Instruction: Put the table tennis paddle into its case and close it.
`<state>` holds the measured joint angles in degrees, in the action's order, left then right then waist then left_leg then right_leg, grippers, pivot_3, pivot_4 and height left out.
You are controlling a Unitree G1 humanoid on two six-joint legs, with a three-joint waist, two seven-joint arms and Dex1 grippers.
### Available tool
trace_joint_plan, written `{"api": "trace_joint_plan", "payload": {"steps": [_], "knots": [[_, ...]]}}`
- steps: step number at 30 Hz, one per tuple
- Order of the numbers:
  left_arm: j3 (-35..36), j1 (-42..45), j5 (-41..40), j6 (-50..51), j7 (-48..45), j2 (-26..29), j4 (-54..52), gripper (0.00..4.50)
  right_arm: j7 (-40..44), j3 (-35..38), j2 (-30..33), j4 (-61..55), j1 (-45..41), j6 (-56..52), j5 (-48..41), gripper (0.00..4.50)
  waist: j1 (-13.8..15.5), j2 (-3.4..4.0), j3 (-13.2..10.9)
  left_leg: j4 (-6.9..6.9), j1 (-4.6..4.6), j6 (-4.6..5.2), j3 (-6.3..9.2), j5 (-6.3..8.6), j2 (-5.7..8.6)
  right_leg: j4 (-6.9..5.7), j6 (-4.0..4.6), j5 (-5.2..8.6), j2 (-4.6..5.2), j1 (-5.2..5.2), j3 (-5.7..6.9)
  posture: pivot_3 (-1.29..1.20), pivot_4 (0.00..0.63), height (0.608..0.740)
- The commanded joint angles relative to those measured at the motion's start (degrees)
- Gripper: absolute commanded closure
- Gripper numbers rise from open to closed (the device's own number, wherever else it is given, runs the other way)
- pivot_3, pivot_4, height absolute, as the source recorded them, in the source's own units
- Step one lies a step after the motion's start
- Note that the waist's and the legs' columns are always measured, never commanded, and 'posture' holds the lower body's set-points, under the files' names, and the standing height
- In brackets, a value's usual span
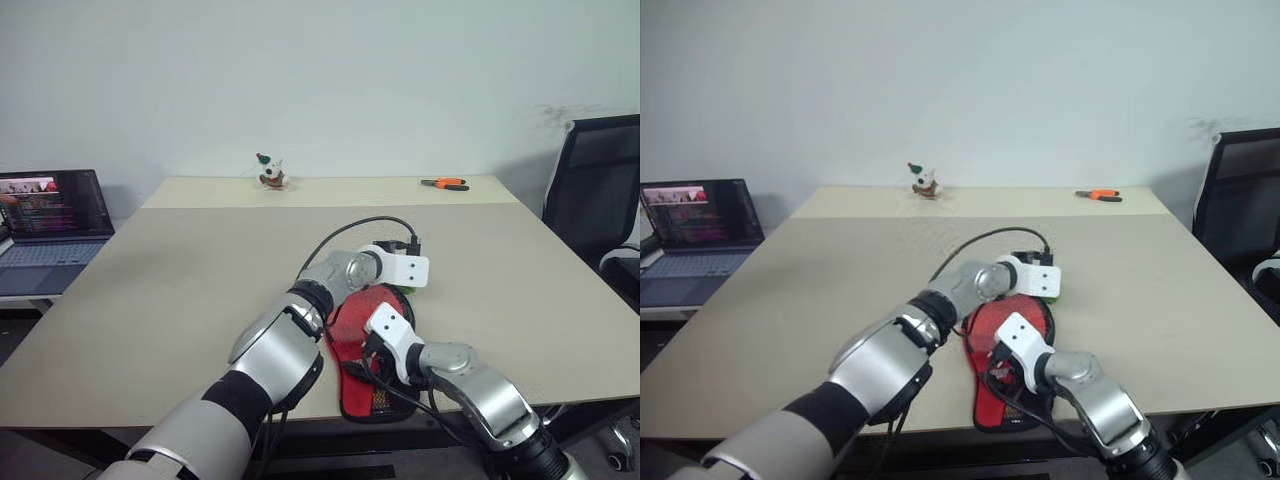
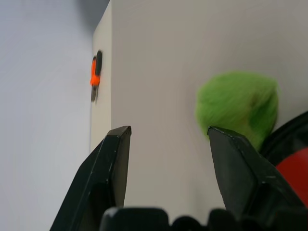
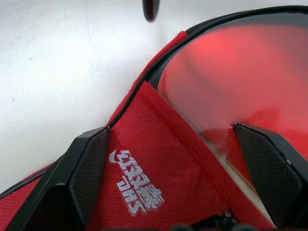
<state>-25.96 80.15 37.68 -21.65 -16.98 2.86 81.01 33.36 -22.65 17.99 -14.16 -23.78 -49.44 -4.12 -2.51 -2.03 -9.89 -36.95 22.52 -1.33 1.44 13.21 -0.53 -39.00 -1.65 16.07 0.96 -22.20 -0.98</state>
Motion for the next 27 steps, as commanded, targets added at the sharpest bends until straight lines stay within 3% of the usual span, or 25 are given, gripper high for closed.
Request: {"api": "trace_joint_plan", "payload": {"steps": [1, 9, 17, 24, 27], "knots": [[4.42, 1.54, -4.36, 0.26, 0.29, 2.95, -2.32, 1.66, 1.82, -2.34, -0.03, 6.94, 0.48, -3.4, -0.93, 0.0, -0.15, 0.0, 0.0, -0.01, -0.03, 0.0, 0.01, 0.0, -0.04, -0.01, 0.0, 0.0, -0.02, 0.01, 0.0, 0.0, 0.15, 0.74], [16.16, 0.24, -16.18, 0.36, -4.28, 9.14, -4.54, 1.66, 0.7, 1.03, -2.88, 13.27, -4.75, 1.24, -0.83, 0.0, -0.15, -0.01, 0.0, -0.02, 0.0, -0.01, 0.03, -0.01, -0.1, -0.02, 0.0, -0.01, 0.0, 0.02, 0.01, 0.0, 0.15, 0.74], [26.03, -9.76, -28.22, 3.88, -15.33, 15.76, -8.93, 1.66, 0.9, 2.11, -3.21, 20.17, -9.81, 7.68, 0.12, 0.0, -0.26, 0.01, 0.0, 0.0, 0.08, -0.01, 0.08, -0.01, -0.16, -0.06, 0.05, -0.04, 0.09, -0.05, 0.07, 0.0, 0.15, 0.74], [30.37, -13.76, -35.69, 8.15, -22.29, 15.2, -14.18, 1.66, 6.95, 9.07, 1.95, 3.05, -8.96, -2.46, -9.78, 0.0, 1.34, -0.04, -0.06, -0.04, 0.46, 0.01, 0.24, 0.02, 0.02, 0.09, 0.32, -0.2, 0.32, -0.16, 0.23, 0.0, 0.15, 0.74], [31.03, -14.48, -38.55, 11.15, -26.93, 13.45, -16.38, 1.66, 9.23, 17.08, 3.03, -7.26, -10.22, -11.04, -19.88, 0.0, 1.19, -0.01, -0.13, -0.01, 0.55, 0.01, 0.3, 0.03, 0.0, 0.1, 0.33, -0.2, 0.31, -0.3, 0.18, 0.0, 0.15, 0.74]]}}
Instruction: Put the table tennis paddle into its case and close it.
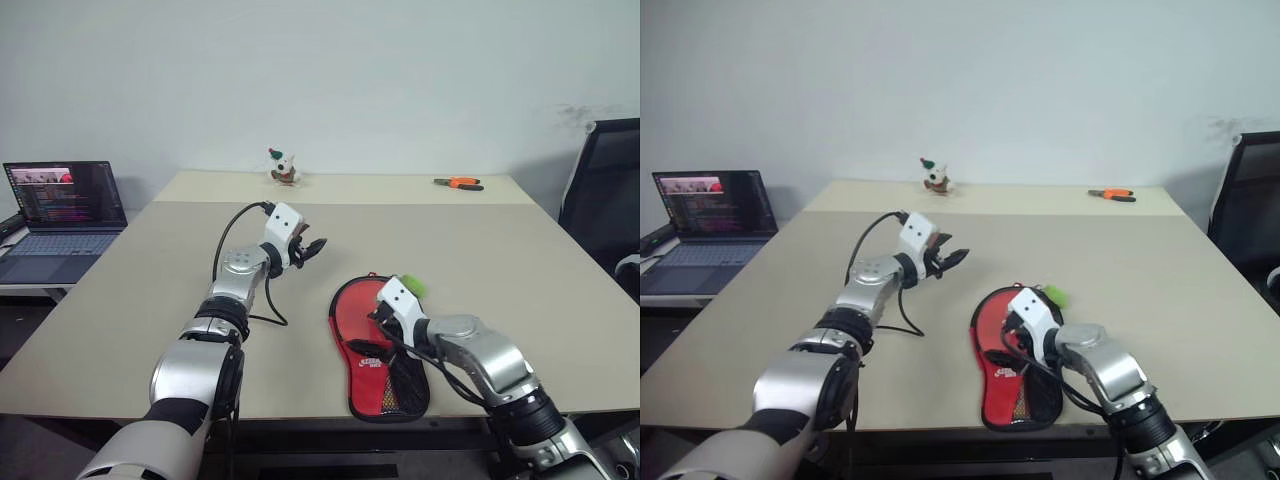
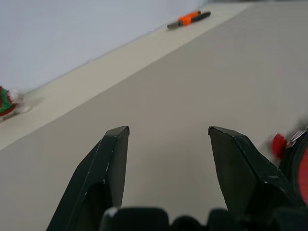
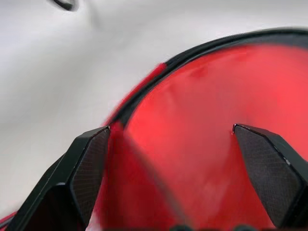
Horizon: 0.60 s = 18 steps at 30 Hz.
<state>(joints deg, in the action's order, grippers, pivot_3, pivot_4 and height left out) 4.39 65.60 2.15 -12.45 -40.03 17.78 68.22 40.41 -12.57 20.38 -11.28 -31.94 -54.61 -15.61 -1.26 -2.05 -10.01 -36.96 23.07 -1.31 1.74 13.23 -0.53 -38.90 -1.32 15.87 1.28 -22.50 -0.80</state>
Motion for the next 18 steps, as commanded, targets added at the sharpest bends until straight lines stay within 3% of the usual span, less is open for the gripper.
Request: {"api": "trace_joint_plan", "payload": {"steps": [1, 7, 12, 18], "knots": [[0.72, -0.06, -3.82, 3.08, -5.76, -1.98, -4.12, 1.66, 2.3, 9.25, 0.85, -12.17, -2.61, -8.0, -10.82, 0.0, -0.13, 0.0, 0.0, 0.01, 0.02, 0.0, 0.06, 0.0, -0.02, -0.01, 0.0, 0.0, -0.02, -0.04, 0.0, 0.0, 0.15, 0.74], [-2.11, -0.35, -3.68, 6.9, -13.04, -4.4, -3.94, 1.66, -0.12, 17.72, 5.55, -14.33, -4.39, -13.12, -16.07, 0.0, -0.37, 0.01, -0.01, 0.01, -0.02, 0.01, 0.09, 0.0, -0.03, -0.04, 0.01, 0.01, -0.06, -0.02, 0.0, 0.0, 0.15, 0.74], [-2.91, -0.69, -4.04, 10.74, -16.09, -7.22, -2.13, 1.66, -4.43, 15.25, 10.37, -7.95, -3.75, -5.29, -8.83, 0.0, -0.43, 0.02, -0.02, 0.02, -0.02, 0.02, -0.13, 0.0, -0.03, -0.04, 0.01, 0.02, -0.08, -0.04, -0.05, 0.0, 0.15, 0.74], [-5.25, -2.51, -3.66, 13.5, -26.25, -9.71, -1.25, 1.66, -6.86, 10.97, 10.97, -1.56, -3.87, 2.01, -3.21, 0.0, -0.65, 0.04, -0.03, 0.06, 0.01, 0.03, -0.29, 0.01, -0.02, -0.06, 0.01, 0.02, -0.15, -0.16, -0.17, 0.0, 0.15, 0.74]]}}
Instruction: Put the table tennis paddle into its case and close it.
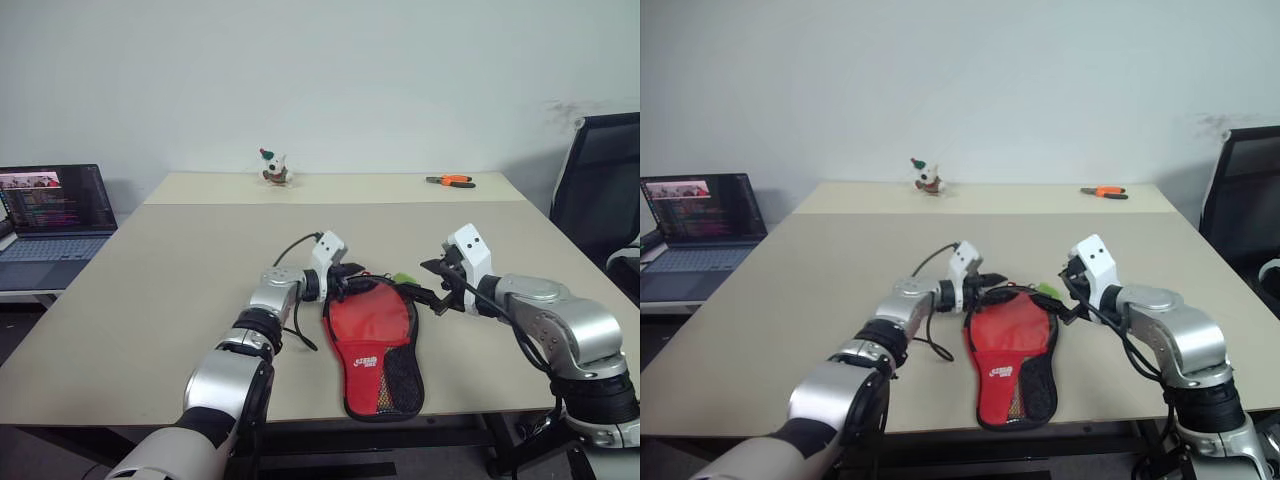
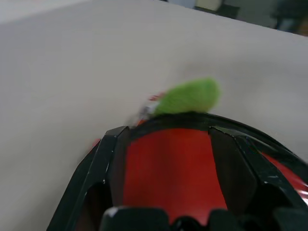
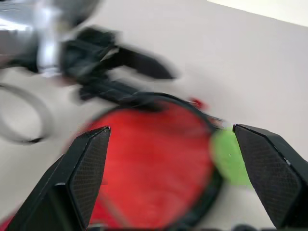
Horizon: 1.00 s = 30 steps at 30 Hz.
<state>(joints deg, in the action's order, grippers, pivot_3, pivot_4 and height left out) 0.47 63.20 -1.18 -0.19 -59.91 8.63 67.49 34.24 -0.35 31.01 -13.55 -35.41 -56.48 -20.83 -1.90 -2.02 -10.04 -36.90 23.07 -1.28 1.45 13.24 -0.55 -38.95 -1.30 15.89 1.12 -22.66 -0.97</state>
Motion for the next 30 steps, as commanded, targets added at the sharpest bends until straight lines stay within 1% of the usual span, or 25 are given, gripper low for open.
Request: {"api": "trace_joint_plan", "payload": {"steps": [1, 4, 6, 8, 11, 14, 15, 20, 26, 30], "knots": [[-2.48, -0.46, 0.01, 1.65, -10.3, -0.4, -0.89, 1.66, -0.71, -1.7, 0.29, 1.17, -0.37, 4.33, 2.34, 0.0, 0.01, 0.02, -0.01, 0.01, 0.01, 0.0, -0.01, 0.0, 0.0, -0.01, 0.01, 0.0, -0.03, -0.02, 0.0, 0.0, 0.15, 0.74], [-4.88, -1.06, 0.81, 1.68, -16.75, 0.69, -1.99, 1.66, -0.52, -2.47, 0.38, 1.68, -0.29, 5.07, 2.78, 0.0, 0.02, 0.02, -0.01, -0.02, 0.22, 0.0, 0.0, 0.0, 0.0, -0.03, 0.03, 0.0, -0.05, -0.22, 0.01, 0.0, 0.15, 0.74], [-5.73, -0.98, 1.51, 0.76, -16.61, 1.51, -1.79, 1.66, -0.46, -2.83, 0.44, 2.08, -0.32, 5.56, 2.98, 0.0, 0.01, 0.02, -0.01, -0.05, 0.41, 0.0, 0.0, -0.01, -0.01, -0.09, 0.05, -0.01, -0.05, -0.46, -0.01, 0.0, 0.15, 0.74], [-5.95, -0.68, 2.53, -0.73, -13.1, 2.17, -0.52, 1.66, -0.43, -3.25, 0.33, 2.52, -0.32, 6.07, 3.33, 0.0, 0.05, 0.02, -0.01, -0.07, 0.55, 0.0, 0.03, -0.01, -0.02, -0.1, 0.06, -0.01, -0.05, -0.57, 0.01, 0.0, 0.15, 0.74], [-5.68, -0.69, 3.37, -3.58, -8.37, 2.33, 0.63, 1.15, -0.41, -3.67, -0.01, 2.93, -0.2, 6.64, 3.82, 0.0, 0.12, 0.02, -0.01, -0.08, 0.63, 0.01, 0.07, -0.01, -0.06, -0.05, 0.05, -0.01, -0.01, -0.59, 0.05, 0.0, 0.15, 0.74], [-5.06, -0.77, 2.95, -4.52, -7.06, 1.85, 1.24, 0.1, -0.57, -4.39, -0.61, 4.13, -0.5, 7.45, 4.64, 0.0, 0.23, 0.02, -0.01, -0.09, 0.69, 0.01, 0.1, -0.01, -0.03, -0.03, 0.05, -0.02, 0.05, -0.6, 0.08, 0.0, 0.15, 0.74], [-5.07, -0.85, 2.91, -4.75, -7.19, 1.73, 1.3, 0.04, -0.64, -4.58, -0.75, 4.47, -0.58, 7.69, 4.82, 0.0, 0.23, 0.02, -0.01, -0.1, 0.69, 0.01, 0.11, -0.01, -0.03, -0.03, 0.05, -0.02, 0.05, -0.6, 0.09, 0.0, 0.15, 0.74], [-7.22, -1.91, 3.79, -7.75, -12.71, 0.69, 0.09, 0.04, -1.47, -6.11, -2.33, 8.86, -2.13, 9.89, 6.62, 0.0, 0.19, 0.03, -0.01, -0.1, 0.69, 0.01, 0.09, -0.01, -0.03, -0.04, 0.05, -0.02, 0.03, -0.61, 0.1, 0.0, 0.15, 0.74], [-9.07, -2.09, 6.24, -9.7, -11.72, 0.82, 1.77, 0.04, -2.56, -8.27, -4.83, 16.03, -4.94, 14.38, 10.47, 0.0, 0.13, 0.03, -0.01, -0.11, 0.65, 0.01, 0.07, -0.01, -0.03, -0.07, 0.06, -0.02, 0.02, -0.61, 0.07, 0.0, 0.15, 0.74], [-8.77, -1.84, 6.55, -9.12, -10.59, 1.33, 2.93, 0.04, -3.22, -9.45, -7.32, 24.15, -7.63, 19.23, 13.36, 0.0, 0.06, 0.04, 0.0, -0.12, 0.65, 0.01, 0.07, -0.01, -0.04, -0.08, 0.06, -0.02, 0.02, -0.61, 0.07, 0.0, 0.15, 0.74]]}}
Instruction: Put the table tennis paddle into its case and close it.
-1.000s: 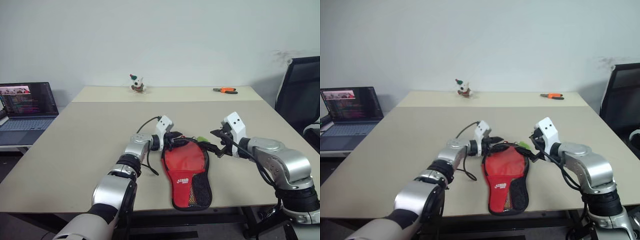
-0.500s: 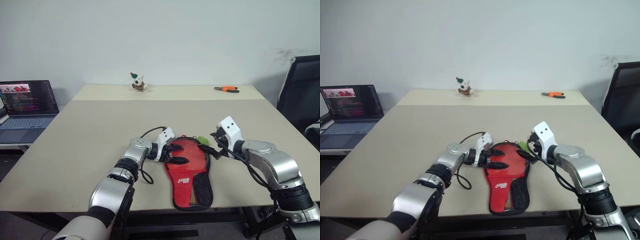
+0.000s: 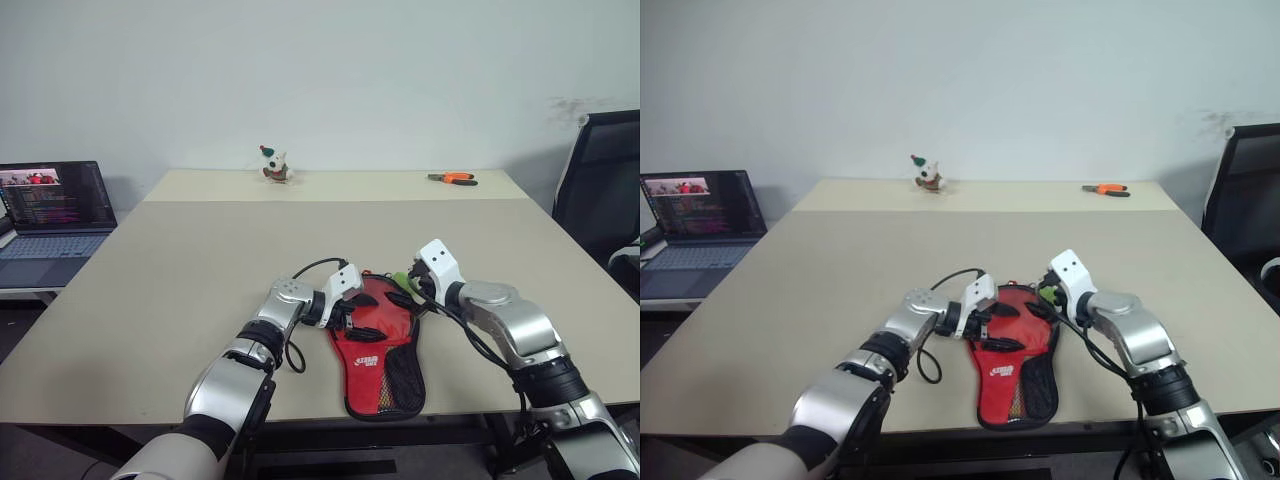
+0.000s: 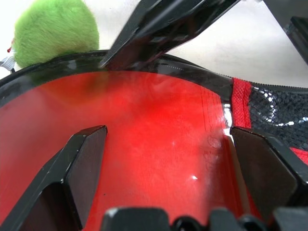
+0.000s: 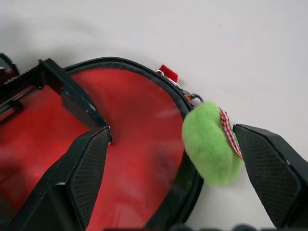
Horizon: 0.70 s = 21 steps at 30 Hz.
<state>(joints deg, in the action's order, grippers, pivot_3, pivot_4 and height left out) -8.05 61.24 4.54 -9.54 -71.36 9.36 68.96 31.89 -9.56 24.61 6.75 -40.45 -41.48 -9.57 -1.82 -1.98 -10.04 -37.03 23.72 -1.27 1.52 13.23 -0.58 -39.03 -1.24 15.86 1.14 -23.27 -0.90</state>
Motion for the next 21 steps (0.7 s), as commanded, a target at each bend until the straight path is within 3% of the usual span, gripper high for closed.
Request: {"api": "trace_joint_plan", "payload": {"steps": [1, 7, 20, 21], "knots": [[-0.22, 0.13, 0.88, 0.23, 0.94, 0.65, 1.54, 0.04, -1.08, -0.35, -1.33, 5.95, -3.14, 5.4, 2.81, 0.0, -0.02, 0.01, 0.01, 0.0, -0.02, 0.0, -0.01, 0.0, 0.0, -0.02, 0.0, 0.0, 0.0, 0.0, -0.01, 0.0, 0.15, 0.74], [-0.19, -0.02, 0.87, 0.24, 1.61, 0.53, 1.75, 0.04, -4.75, 2.25, -3.29, 17.51, -6.41, 12.47, 5.34, 0.0, 0.01, 0.01, 0.01, 0.0, -0.03, 0.0, -0.01, 0.0, -0.01, -0.03, 0.01, -0.01, 0.01, 0.01, -0.01, 0.0, 0.15, 0.74], [-1.04, -0.66, 1.93, 0.34, 3.12, 0.33, 2.53, 0.0, -3.62, 7.33, -3.45, 19.45, -6.26, 10.09, 2.87, 4.36, 0.0, 0.05, 0.03, -0.01, -0.04, 0.0, -0.02, -0.01, -0.02, -0.06, 0.03, -0.02, 0.02, 0.01, -0.03, 0.0, 0.15, 0.74], [-1.41, -0.73, 2.36, 0.3, 3.19, 0.28, 2.76, 0.0, -3.58, 7.38, -3.47, 18.89, -6.11, 9.72, 2.89, 4.44, 0.0, 0.07, 0.04, -0.01, -0.05, 0.0, -0.02, -0.01, -0.02, -0.07, 0.03, -0.02, 0.01, 0.01, -0.03, 0.0, 0.15, 0.74]]}}
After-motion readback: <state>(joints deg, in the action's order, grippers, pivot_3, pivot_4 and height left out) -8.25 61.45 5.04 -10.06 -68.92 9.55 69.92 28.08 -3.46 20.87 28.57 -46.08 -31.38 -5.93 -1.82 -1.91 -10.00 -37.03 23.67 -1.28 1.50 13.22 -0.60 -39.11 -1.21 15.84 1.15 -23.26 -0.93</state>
